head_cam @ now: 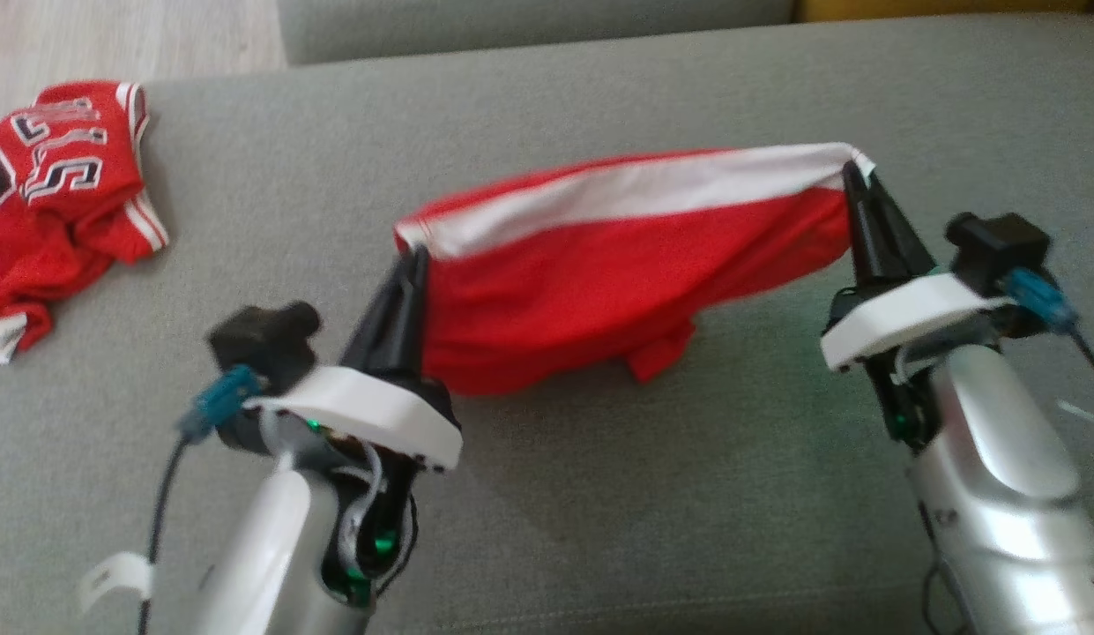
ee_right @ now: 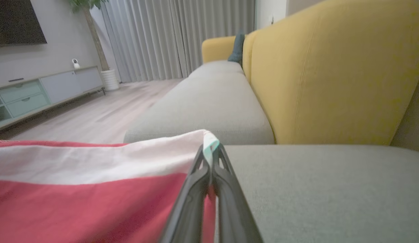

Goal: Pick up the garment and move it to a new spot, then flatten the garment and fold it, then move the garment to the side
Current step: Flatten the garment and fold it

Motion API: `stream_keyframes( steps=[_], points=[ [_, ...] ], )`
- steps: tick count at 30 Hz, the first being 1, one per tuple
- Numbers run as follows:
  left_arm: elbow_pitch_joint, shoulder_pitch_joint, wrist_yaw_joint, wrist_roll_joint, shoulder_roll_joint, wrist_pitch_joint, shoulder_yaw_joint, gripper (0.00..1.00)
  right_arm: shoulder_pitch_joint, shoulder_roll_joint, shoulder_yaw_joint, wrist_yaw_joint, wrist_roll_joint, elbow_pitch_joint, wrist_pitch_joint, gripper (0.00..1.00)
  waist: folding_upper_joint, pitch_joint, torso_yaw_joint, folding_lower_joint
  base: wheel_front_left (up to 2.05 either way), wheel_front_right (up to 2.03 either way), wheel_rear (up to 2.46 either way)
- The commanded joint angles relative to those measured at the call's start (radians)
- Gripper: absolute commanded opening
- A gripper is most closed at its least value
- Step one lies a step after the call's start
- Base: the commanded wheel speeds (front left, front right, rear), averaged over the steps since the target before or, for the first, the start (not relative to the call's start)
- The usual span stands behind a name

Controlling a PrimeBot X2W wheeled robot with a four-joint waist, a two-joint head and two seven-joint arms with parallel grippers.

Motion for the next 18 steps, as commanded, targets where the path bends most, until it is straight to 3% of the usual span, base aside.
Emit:
stream_keyframes(
  steps=[1,9,14,18],
  points=[
    [-0.051,-0.051,0.002,-0.005,0.001,-0.017,0.04,0.0,0.003,-0.008,0.02,-0.001,0.009,-0.059,-0.008,0.0,0.0,-0.018,-0.015,0.0,0.0,0.0,0.0],
    [-0.21,-0.097,-0.004,0.001,0.029,-0.048,0.075,0.0,0.125,-0.064,-0.019,-0.001,0.006,-0.557,0.109,0.0,0.0,-0.078,-0.053,0.0,0.0,0.0,0.0],
    [-0.327,-0.168,-0.008,-0.005,0.055,0.004,0.092,0.0,0.161,-0.066,-0.072,-0.001,-0.028,-0.842,0.206,0.0,0.0,-0.087,-0.069,0.0,0.0,0.0,0.0],
    [-0.367,-0.244,-0.018,-0.036,0.069,0.076,0.101,0.0,0.156,-0.064,-0.102,-0.001,-0.044,-0.98,0.275,0.0,0.0,-0.066,-0.077,0.0,0.0,0.0,0.0]
  ],
)
